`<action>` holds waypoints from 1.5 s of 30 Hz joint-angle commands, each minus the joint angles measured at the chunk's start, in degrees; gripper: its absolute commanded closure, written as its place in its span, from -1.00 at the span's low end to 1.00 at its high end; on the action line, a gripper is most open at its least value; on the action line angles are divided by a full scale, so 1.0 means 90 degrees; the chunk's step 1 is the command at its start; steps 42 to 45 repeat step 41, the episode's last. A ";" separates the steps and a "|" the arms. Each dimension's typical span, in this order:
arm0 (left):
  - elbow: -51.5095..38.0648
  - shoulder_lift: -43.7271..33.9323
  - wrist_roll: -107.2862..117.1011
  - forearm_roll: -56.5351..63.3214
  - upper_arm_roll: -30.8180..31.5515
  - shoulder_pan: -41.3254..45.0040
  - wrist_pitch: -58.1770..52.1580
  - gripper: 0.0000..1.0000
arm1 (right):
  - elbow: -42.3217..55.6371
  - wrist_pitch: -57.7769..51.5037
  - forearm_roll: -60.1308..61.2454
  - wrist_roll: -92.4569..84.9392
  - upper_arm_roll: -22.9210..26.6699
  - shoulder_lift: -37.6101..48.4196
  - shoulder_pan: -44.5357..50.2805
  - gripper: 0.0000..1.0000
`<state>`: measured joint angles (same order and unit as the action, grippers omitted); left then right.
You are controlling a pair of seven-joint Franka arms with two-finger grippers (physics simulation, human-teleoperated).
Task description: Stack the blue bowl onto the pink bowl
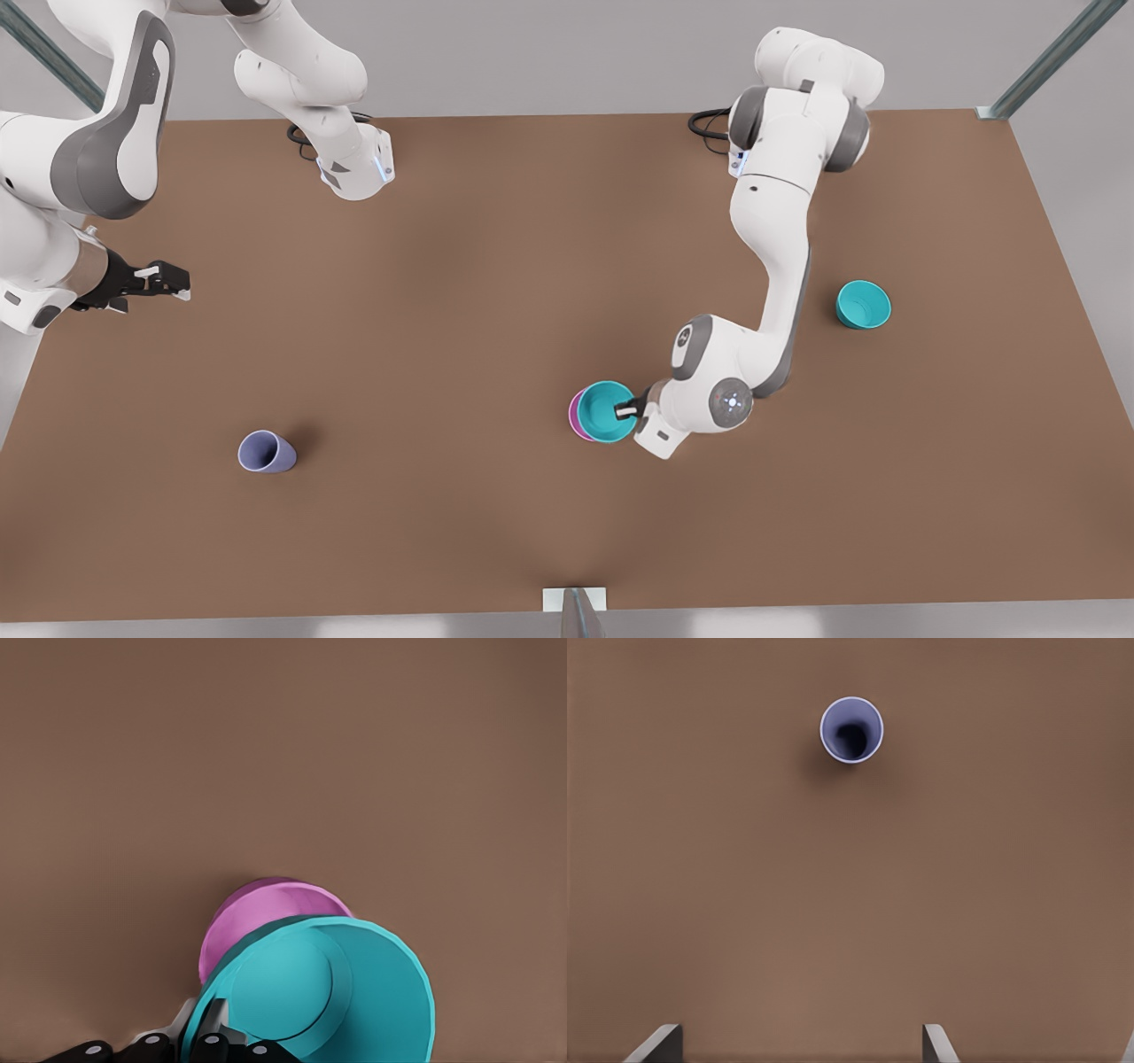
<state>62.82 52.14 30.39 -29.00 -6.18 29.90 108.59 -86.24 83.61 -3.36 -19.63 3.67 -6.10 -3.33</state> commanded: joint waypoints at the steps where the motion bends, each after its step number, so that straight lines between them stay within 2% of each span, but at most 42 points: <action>1: -0.0007 0.0026 0.3117 -0.0010 0.0032 0.0047 0.0064 0.57 | 0.0002 -0.0002 0.0012 -0.0065 0.0003 0.0004 0.0009 -1.00; 12: 0.0022 0.0202 0.3039 0.0019 0.0032 0.0096 0.0474 0.57 | 0.0002 -0.0002 0.0012 -0.0016 0.0003 0.0004 0.0009 -1.00; 22: 0.0090 0.0193 0.3010 0.0048 0.0081 0.0106 0.0191 0.57 | 0.0002 -0.0002 0.0012 -0.0016 0.0003 0.0004 -0.0001 -1.00; 23: 0.0100 0.0192 0.2883 0.0048 0.0081 0.0106 0.0171 -0.99 | 0.0012 -0.0002 0.0012 -0.0016 0.0003 0.0004 -0.0001 -1.00; 26: 0.0090 -0.0139 0.2892 0.0761 -0.0017 0.0106 -0.1116 -1.00 | 0.0012 -0.0002 0.0012 -0.0026 0.0003 -0.0006 -0.0001 -1.00; 27: 0.0081 -0.0558 0.2834 0.1132 -0.0474 0.0077 -0.2063 -1.00 | 0.0012 -0.0002 0.0012 -0.0016 0.0003 -0.0006 -0.0001 -1.00; 28: 0.0042 -0.1340 0.1460 0.1259 -0.1460 -0.0090 -0.3245 -1.00 | 0.0012 -0.0002 0.0012 -0.0026 0.0003 -0.0006 -0.0001 -1.00; 29: -0.0017 -0.1945 -0.0123 0.1503 -0.2213 -0.0090 -0.3930 -1.00 | 0.0012 -0.0002 0.0012 -0.0016 0.0012 -0.0006 -0.0001 -1.00; 30: -0.0017 -0.2463 -0.1304 0.1776 -0.2575 -0.0090 -0.3989 -1.00 | 0.0012 -0.0002 0.0012 -0.0016 0.0003 -0.0006 -0.0001 -1.00; 32: -0.0027 -0.2884 -0.2596 0.2236 -0.2585 -0.0080 -0.4262 -1.00 | 0.0012 0.0007 0.0012 -0.0016 0.0012 -0.0006 -0.0001 -1.00; 33: -0.0037 -0.3429 -0.2615 0.2294 -0.2022 -0.0458 -0.4341 -1.00 | 0.0012 0.0007 0.0012 -0.0016 0.0012 -0.0006 -0.0001 -1.00; 34: 0.0714 -0.4123 -0.2635 0.3190 0.0577 -0.2355 -0.3805 -1.00 | 0.0012 -0.0002 0.0012 -0.0016 0.0012 -0.0006 -0.0001 -1.00; 35: 0.1944 -0.5011 -0.2635 0.3408 0.0618 -0.2355 -0.2779 -1.00 | 0.0012 0.0007 0.0012 -0.0016 0.0003 -0.0006 -0.0001 -1.00; 45: 0.2014 -0.5081 -0.2606 0.3330 0.0618 -0.2355 -0.2983 -1.00 | 0.0012 -0.0002 0.0012 -0.0016 0.0012 -0.0006 -0.0001 -1.00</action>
